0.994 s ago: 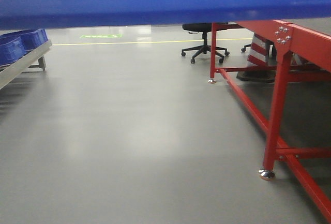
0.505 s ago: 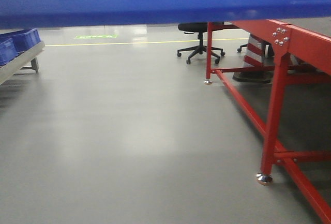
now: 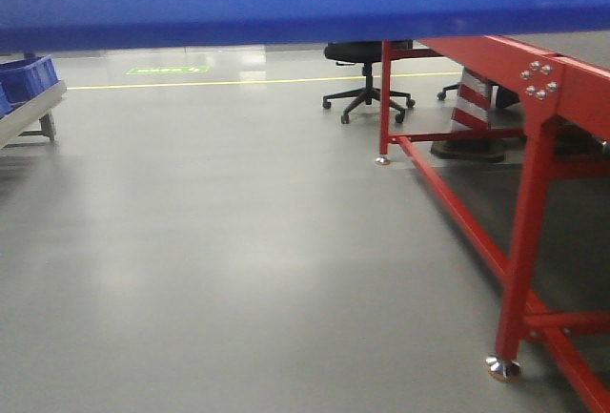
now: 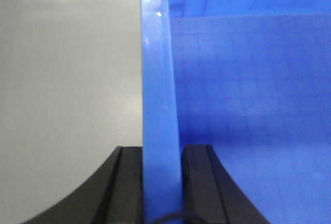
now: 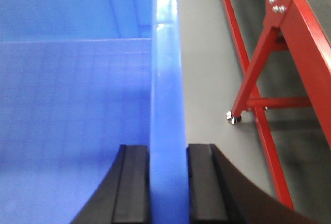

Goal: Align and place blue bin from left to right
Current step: 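Drive the base past the red table toward the other bin shelf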

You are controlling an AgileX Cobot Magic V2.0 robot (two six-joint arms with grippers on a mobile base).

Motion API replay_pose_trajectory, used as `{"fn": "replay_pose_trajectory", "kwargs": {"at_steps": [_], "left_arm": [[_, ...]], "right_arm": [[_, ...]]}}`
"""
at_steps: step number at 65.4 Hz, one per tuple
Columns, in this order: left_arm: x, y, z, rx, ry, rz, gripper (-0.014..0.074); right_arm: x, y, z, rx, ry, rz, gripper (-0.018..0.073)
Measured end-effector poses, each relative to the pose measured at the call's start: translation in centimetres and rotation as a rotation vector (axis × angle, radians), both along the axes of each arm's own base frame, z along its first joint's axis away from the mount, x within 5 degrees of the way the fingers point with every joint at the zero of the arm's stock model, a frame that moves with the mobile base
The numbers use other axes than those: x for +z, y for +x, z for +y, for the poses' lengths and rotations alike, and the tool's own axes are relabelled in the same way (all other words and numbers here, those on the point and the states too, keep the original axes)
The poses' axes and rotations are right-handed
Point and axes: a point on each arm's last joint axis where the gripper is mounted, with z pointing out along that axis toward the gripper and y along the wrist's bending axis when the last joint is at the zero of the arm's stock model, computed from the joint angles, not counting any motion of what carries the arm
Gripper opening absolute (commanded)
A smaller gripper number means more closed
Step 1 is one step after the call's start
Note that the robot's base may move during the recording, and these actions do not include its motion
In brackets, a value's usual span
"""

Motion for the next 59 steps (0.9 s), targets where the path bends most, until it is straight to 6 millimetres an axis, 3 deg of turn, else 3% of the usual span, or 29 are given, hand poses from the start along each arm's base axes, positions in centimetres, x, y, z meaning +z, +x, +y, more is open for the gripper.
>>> {"fn": "replay_pose_trajectory", "kwargs": {"at_steps": [59], "left_arm": [[0.0, 0.0, 0.0, 0.0, 0.0, 0.0, -0.0111]], "right_arm": [[0.04, 0.02, 0.02, 0.001, 0.001, -0.005, -0.0071]]}}
